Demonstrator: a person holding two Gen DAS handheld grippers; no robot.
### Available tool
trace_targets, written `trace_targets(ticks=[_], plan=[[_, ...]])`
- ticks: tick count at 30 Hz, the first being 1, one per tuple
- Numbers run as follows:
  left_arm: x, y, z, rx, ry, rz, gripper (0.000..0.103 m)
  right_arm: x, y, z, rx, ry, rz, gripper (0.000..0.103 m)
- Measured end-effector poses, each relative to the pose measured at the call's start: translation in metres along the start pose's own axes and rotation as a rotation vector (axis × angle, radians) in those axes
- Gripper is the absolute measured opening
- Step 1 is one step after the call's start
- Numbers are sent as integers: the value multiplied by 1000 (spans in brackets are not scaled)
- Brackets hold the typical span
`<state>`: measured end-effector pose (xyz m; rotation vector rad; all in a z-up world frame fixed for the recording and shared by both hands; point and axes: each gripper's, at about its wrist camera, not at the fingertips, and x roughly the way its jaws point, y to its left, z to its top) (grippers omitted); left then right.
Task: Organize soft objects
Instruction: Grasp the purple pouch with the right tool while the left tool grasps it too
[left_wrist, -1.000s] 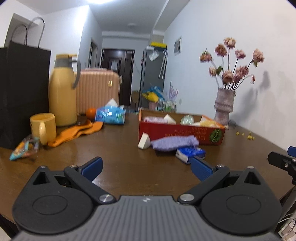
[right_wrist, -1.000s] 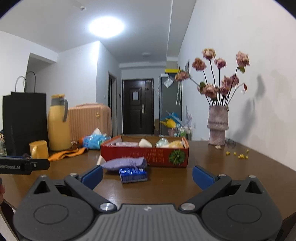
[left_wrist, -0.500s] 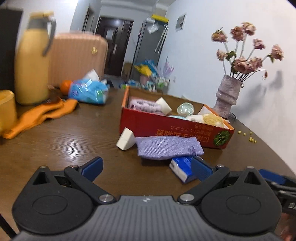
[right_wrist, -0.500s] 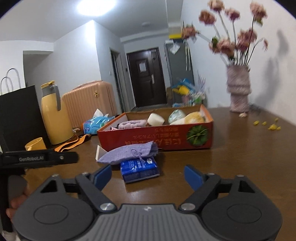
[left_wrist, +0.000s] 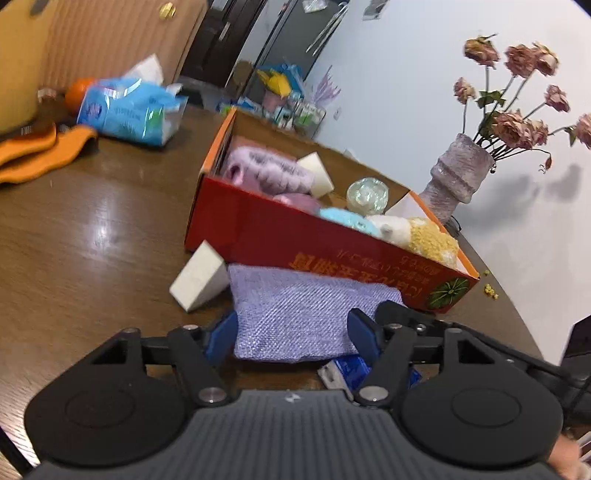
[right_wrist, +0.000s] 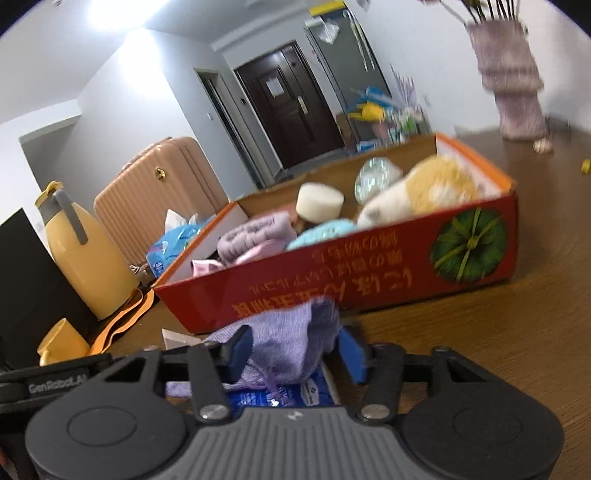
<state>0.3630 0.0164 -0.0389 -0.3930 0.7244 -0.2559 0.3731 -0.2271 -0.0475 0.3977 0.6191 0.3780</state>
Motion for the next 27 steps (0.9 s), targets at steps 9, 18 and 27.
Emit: trace_targets(ticks=[9, 18, 27], plan=[[0, 3, 0, -35, 39, -64, 12, -3, 12, -6, -68, -29, -5, 14], [-83, -27, -34, 95, -36, -122, 12, -90, 46, -26, -214, -113, 14, 9], [-139, -29, -117, 170, 52, -94, 22, -152, 51, -103, -250, 8, -11, 11]])
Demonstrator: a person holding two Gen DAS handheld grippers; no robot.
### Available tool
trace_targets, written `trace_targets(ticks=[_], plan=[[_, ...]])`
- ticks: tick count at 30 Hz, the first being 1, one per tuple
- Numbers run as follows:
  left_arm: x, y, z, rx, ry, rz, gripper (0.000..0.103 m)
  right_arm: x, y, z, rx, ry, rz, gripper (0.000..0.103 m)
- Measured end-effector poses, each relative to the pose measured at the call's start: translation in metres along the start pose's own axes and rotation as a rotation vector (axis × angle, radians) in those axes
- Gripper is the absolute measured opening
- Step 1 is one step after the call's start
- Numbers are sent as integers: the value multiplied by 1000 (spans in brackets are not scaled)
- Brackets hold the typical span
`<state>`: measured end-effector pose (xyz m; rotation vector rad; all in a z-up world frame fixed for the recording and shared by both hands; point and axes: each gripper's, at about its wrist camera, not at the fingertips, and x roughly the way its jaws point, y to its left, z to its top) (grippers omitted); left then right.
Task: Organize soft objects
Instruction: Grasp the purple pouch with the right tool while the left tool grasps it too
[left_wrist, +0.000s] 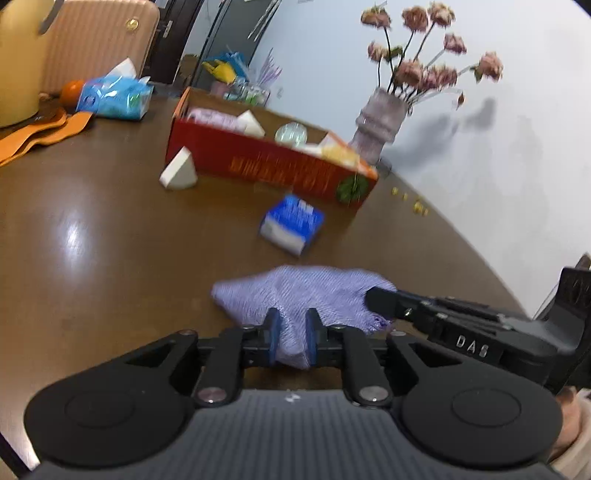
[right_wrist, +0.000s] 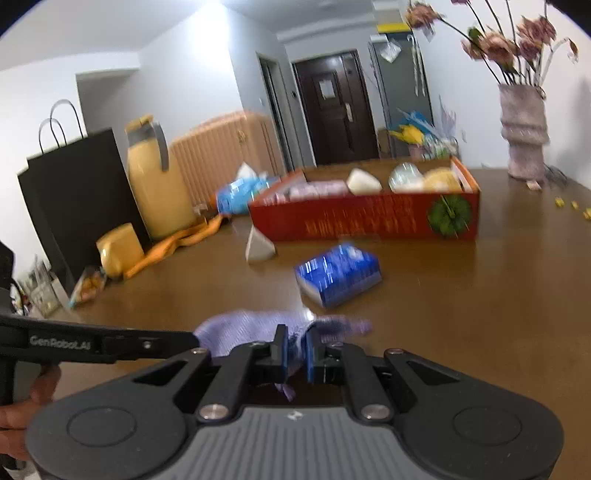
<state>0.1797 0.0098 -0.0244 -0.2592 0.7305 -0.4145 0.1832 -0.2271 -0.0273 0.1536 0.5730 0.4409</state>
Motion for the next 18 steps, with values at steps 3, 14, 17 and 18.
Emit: trace_targets(ticks=[3, 14, 17, 18], plan=[[-13, 0, -8, 7, -39, 34, 61, -11, 0, -9, 8, 14, -28, 15], [-6, -4, 8, 8, -103, 90, 78, -11, -6, -7, 53, -58, -81, 38], [10, -1, 10, 11, -57, 79, 68, 6, -5, -13, 59, -20, -72, 38], [13, 0, 7, 13, -44, 71, 56, 10, -6, -15, 63, -11, -70, 38]])
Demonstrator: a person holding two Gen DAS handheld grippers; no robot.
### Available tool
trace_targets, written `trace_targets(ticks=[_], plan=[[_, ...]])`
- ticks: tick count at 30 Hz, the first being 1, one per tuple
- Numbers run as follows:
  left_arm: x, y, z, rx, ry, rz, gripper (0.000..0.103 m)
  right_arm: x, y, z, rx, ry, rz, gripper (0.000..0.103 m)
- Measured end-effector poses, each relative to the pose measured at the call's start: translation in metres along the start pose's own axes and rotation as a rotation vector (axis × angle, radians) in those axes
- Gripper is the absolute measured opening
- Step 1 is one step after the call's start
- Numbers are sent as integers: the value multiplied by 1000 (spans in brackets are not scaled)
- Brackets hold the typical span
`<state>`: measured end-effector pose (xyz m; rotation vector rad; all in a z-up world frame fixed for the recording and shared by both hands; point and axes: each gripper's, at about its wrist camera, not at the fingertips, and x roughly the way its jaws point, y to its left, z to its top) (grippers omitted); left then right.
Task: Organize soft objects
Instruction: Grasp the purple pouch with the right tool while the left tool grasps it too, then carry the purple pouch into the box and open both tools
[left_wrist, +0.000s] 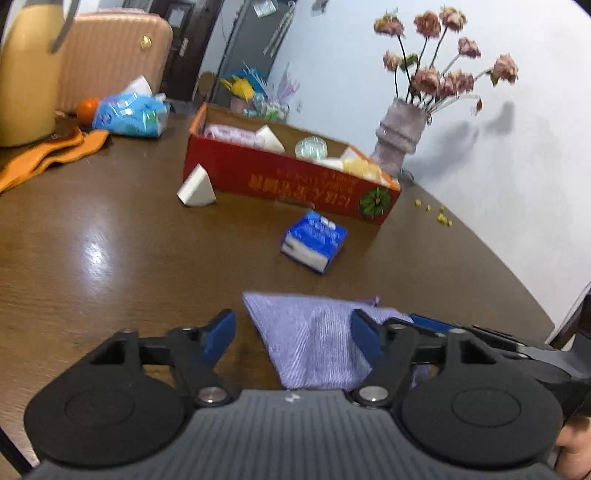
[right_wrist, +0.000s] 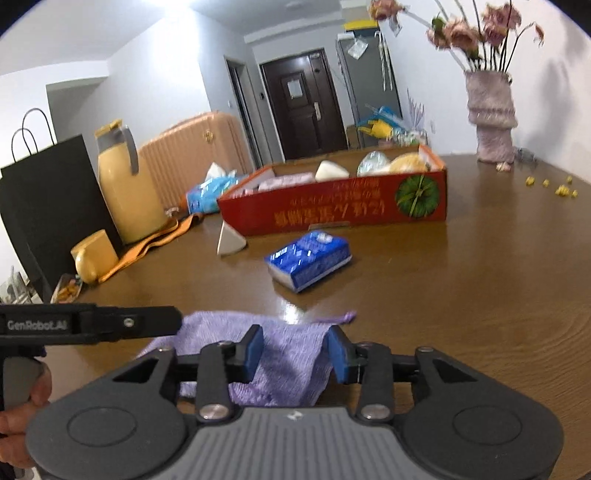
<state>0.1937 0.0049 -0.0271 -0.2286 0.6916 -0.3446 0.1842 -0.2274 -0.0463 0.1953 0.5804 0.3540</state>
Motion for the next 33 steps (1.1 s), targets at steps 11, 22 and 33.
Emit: trace_targets(ticks=[11, 22, 33], plan=[[15, 9, -10, -35, 65, -43, 18, 17, -3, -8, 3, 36, 17, 7], [7, 4, -4, -14, 31, -70, 13, 6, 2, -3, -18, 1, 36, 3], [51, -29, 118, 162, -123, -103, 13, 21, -20, 110, -113, -155, 49, 3]])
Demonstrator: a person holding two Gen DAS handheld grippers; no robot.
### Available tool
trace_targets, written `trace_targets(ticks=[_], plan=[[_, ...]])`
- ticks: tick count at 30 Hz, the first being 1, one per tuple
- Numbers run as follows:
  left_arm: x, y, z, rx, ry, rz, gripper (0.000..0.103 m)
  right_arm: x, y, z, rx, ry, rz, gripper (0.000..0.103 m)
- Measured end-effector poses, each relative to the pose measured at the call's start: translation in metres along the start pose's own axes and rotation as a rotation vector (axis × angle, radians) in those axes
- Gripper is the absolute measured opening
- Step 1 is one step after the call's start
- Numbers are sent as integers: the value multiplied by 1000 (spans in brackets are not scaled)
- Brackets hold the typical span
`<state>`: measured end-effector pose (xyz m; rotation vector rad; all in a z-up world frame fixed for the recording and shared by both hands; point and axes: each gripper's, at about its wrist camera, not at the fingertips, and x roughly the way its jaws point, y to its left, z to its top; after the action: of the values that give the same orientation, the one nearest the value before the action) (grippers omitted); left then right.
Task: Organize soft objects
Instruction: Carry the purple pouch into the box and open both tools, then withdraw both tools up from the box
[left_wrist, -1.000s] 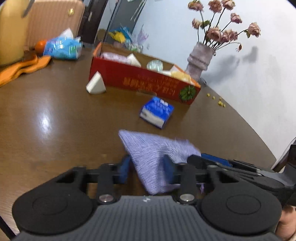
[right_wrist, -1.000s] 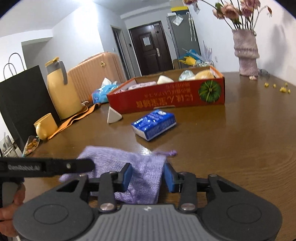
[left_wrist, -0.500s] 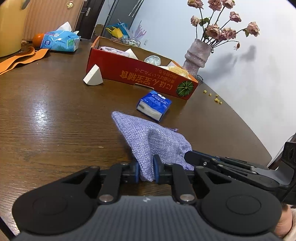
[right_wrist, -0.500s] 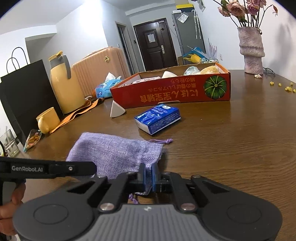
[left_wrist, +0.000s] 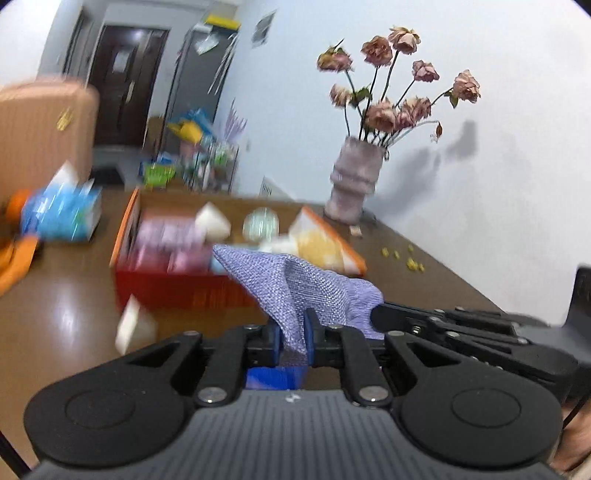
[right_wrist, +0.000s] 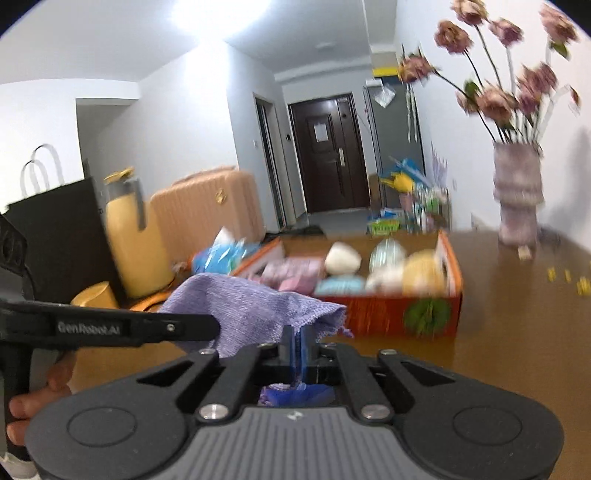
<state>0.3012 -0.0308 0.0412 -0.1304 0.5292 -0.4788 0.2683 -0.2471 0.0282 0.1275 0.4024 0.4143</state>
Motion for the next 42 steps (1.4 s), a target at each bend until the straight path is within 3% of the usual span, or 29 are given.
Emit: trace_targets(ticks=[4, 8, 12, 14, 17, 19, 23, 26, 29, 34, 38, 42], plan=[[82, 22, 59, -18, 72, -14, 13, 81, -44, 66, 62, 57, 30, 2], [173, 54, 96, -88, 195, 56, 13, 180, -82, 111, 108, 177, -9, 2], [238, 84, 107, -173, 305, 120, 14, 253, -104, 118, 125, 286, -73, 2], [250, 95, 105, -205, 349, 129, 17, 273, -111, 112, 158, 328, -82, 2], [242, 103, 104, -184, 320, 119, 30, 282, -109, 104, 135, 343, -119, 3], [231, 101, 106, -148, 271, 147, 41, 282, -105, 99, 107, 349, -132, 6], [200, 93, 117, -63, 188, 201, 49, 271, -97, 101, 108, 338, -102, 17], [166, 86, 129, 36, 87, 319, 59, 241, -96, 119, 75, 282, -119, 21], [131, 82, 138, 94, 18, 401, 66, 201, -97, 143, 59, 206, -148, 31], [78, 79, 143, 87, -56, 452, 75, 127, -94, 168, -4, 103, -218, 55], [45, 70, 141, 91, -107, 477, 84, 86, -90, 175, -13, 54, -259, 60], [14, 54, 138, 116, -165, 459, 92, 51, -79, 174, -25, 2, -262, 75]])
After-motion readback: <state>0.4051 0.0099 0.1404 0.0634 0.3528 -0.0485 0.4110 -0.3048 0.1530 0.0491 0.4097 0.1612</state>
